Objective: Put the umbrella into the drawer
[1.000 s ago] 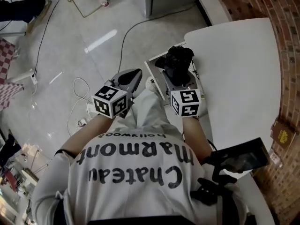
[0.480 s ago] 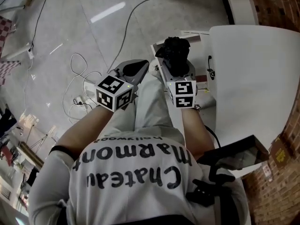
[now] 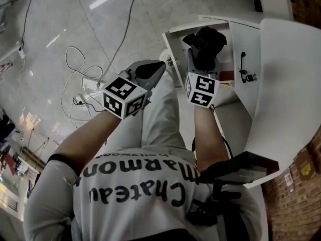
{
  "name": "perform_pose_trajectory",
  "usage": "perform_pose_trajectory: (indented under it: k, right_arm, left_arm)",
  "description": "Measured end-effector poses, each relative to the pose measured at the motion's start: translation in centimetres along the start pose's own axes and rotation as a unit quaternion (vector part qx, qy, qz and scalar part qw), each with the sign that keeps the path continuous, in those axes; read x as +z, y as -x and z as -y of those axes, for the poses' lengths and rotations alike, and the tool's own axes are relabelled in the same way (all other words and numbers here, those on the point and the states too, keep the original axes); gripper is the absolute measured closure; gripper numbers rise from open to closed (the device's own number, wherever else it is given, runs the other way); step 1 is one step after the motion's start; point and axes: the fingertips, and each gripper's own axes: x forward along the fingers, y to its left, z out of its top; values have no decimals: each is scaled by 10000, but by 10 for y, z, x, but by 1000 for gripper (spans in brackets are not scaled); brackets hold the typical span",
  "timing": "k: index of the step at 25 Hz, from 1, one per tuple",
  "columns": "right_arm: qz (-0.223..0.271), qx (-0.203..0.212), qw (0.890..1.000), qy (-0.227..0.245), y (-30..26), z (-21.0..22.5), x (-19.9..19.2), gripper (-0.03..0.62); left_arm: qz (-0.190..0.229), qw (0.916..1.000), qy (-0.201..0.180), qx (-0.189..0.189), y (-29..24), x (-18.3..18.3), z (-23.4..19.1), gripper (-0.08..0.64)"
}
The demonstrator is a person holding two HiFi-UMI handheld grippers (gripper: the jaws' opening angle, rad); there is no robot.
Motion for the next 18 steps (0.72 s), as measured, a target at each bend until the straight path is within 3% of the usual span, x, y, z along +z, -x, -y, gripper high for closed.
perform_pose_trajectory:
  k: [5,11,18]
  right_arm:
    - [-13,-346,9989,-319,-16,15,-29,337]
    - [-5,-633,9956,-694,-21,22,-58,337]
    - [-57,-795,9939,-756,-30,29,-81,337]
  left_arm:
    - [-34,9997,-53,-217,-26,-22,-7,545]
    - [-49,9998,16,-210,-44,-37,-22,545]
    - [-69,9994,-24,-338,-60,-56,-30,545]
